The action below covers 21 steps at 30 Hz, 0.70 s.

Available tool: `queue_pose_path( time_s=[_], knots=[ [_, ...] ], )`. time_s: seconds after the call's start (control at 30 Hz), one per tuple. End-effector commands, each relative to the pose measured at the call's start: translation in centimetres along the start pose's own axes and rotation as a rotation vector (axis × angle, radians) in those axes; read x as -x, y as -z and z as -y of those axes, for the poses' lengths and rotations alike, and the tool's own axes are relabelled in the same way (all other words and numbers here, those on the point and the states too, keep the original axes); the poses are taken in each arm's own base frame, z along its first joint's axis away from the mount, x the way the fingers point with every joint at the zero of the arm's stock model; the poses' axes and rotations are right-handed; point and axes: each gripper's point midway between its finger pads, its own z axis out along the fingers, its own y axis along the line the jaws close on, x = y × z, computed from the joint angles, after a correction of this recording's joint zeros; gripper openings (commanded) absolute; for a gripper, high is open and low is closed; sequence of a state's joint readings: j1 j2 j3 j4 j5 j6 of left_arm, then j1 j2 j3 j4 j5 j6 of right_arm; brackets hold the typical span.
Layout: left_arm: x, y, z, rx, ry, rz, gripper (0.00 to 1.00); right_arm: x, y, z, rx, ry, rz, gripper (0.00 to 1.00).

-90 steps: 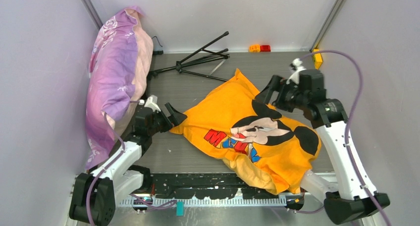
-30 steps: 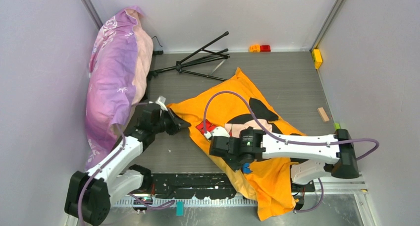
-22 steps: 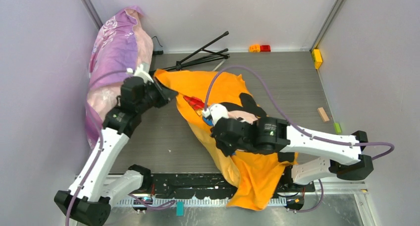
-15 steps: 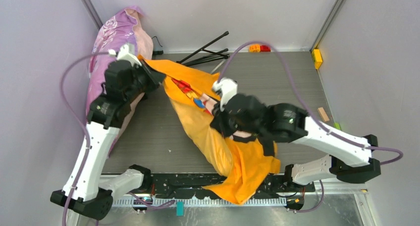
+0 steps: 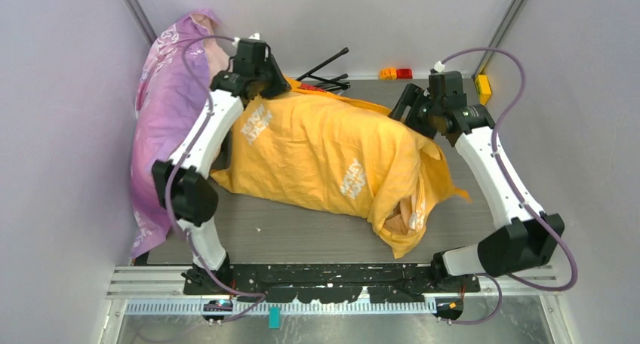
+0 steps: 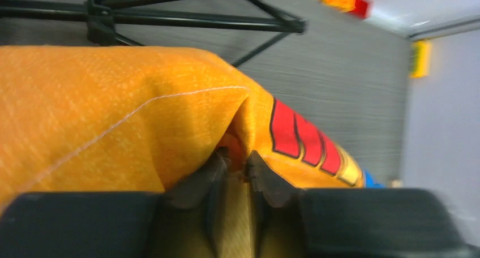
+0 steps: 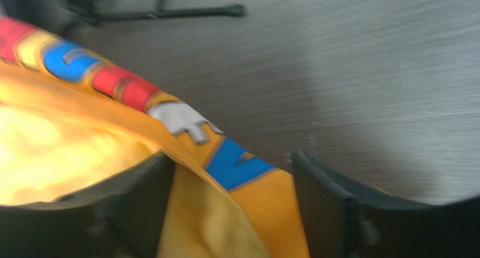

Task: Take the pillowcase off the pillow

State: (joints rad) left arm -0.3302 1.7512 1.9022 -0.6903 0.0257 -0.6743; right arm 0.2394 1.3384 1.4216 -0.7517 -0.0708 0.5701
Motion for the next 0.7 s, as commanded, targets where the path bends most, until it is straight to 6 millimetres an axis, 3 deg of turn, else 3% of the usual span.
queue_pose_path(
  time_s=[0.0,0.07,0.1,0.13,0.3,0.4,0.53,0.67],
  knots=[
    [2.2,-2.7,-0.7,0.008,0.028,0.077,0.41,0.4,2.1,0.6,-0.008,0.045,-0.002,0.88],
    [2.6,-2.5,-0.6,0.007,0.006,0.089,0.73,1.0,3.8,1.5,-0.043,0.081,0.062,0.89],
    [2.9,-2.1,-0.6,0.01,-0.006,0.105,0.83,1.2,4.7,1.7,-0.053,0.097,0.08,0.89],
    [3.4,-1.4,-0.6,0.009,-0.016,0.127,0.86,1.6,5.4,2.4,-0.09,0.109,0.109,0.89],
    [5.0,3.2,0.4,-0.025,-0.042,0.21,0.87,2.8,9.1,3.6,-0.13,0.11,0.262,0.89],
    [5.1,6.5,1.5,-0.103,-0.054,0.253,0.86,3.4,11.6,3.8,-0.112,0.099,0.375,0.89],
    [2.7,11.0,2.8,-0.271,-0.085,0.271,0.85,2.0,12.7,3.8,-0.059,0.092,0.389,0.88],
    [-1.4,13.1,1.9,-0.368,-0.122,0.253,1.0,-1.9,11.3,4.4,-0.011,0.045,0.285,0.87]
  ],
)
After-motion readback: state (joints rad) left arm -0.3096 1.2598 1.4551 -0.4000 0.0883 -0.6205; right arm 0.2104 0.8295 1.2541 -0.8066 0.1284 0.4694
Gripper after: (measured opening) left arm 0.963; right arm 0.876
